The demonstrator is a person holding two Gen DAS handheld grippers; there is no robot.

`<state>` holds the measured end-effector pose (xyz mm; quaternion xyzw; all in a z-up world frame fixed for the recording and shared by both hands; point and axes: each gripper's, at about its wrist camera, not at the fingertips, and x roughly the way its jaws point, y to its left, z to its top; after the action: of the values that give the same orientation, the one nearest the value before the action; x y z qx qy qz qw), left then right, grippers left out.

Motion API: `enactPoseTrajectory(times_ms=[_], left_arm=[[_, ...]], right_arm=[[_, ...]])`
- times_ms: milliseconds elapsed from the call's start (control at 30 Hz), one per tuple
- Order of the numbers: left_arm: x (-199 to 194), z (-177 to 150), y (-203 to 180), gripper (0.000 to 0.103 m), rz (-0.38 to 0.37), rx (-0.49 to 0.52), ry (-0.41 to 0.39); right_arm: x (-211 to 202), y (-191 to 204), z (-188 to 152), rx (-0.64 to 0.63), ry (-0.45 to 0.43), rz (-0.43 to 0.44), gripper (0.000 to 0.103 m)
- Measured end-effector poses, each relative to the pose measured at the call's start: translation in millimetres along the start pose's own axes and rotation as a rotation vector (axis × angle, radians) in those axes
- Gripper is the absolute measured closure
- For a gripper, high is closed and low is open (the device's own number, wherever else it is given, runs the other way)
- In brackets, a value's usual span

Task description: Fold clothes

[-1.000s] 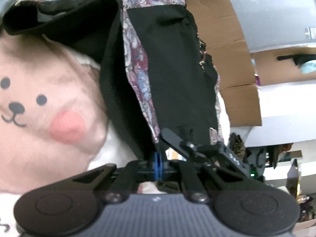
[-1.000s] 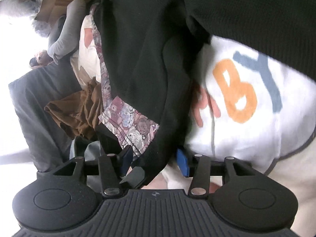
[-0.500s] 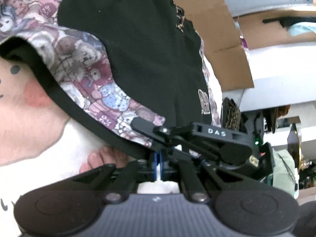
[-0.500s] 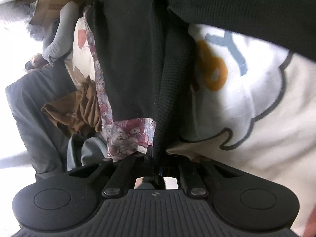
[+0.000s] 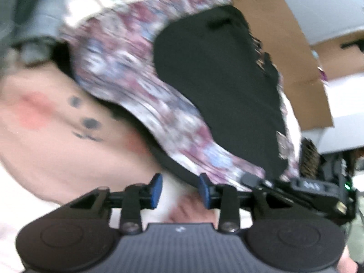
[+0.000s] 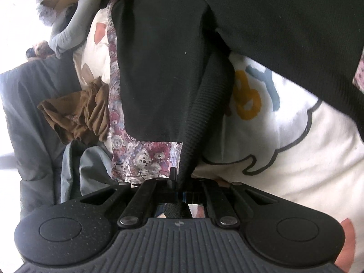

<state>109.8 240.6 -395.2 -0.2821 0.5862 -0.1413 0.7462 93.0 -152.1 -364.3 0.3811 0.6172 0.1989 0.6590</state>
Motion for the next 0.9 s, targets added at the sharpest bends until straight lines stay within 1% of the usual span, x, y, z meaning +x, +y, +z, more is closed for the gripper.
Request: enactPoseTrajectory(times_ms=[100, 200, 333, 567, 700, 900], left_arm=[[-8, 8, 12, 0.056, 0.059, -0.028, -0.044], [-15, 13, 22, 0.055, 0.093, -0.057, -0.081], [-15, 17, 28, 0.055, 0.131, -0.077, -0.1], [-22, 26, 39, 0.055, 0.177, -0.064, -0.117], [-25, 38, 41, 0.051, 0.211, -0.051, -0.134], [-36, 45, 41, 0.048, 0.284, -0.012, -0.158]], right_arm=[[-3, 3, 1, -0.025, 0.006, -0.027, 0.102], [-5, 4, 0, -0.041, 0.011, -0.057, 0.102], [-9, 3, -3, -0.046, 0.013, -0.093, 0.102], [-13, 0, -4, -0.045, 0.012, -0.136, 0.102], [-14, -1, -4, -0.042, 0.013, -0.154, 0.102], [-12, -1, -4, -0.057, 0.015, -0.166, 0.099]])
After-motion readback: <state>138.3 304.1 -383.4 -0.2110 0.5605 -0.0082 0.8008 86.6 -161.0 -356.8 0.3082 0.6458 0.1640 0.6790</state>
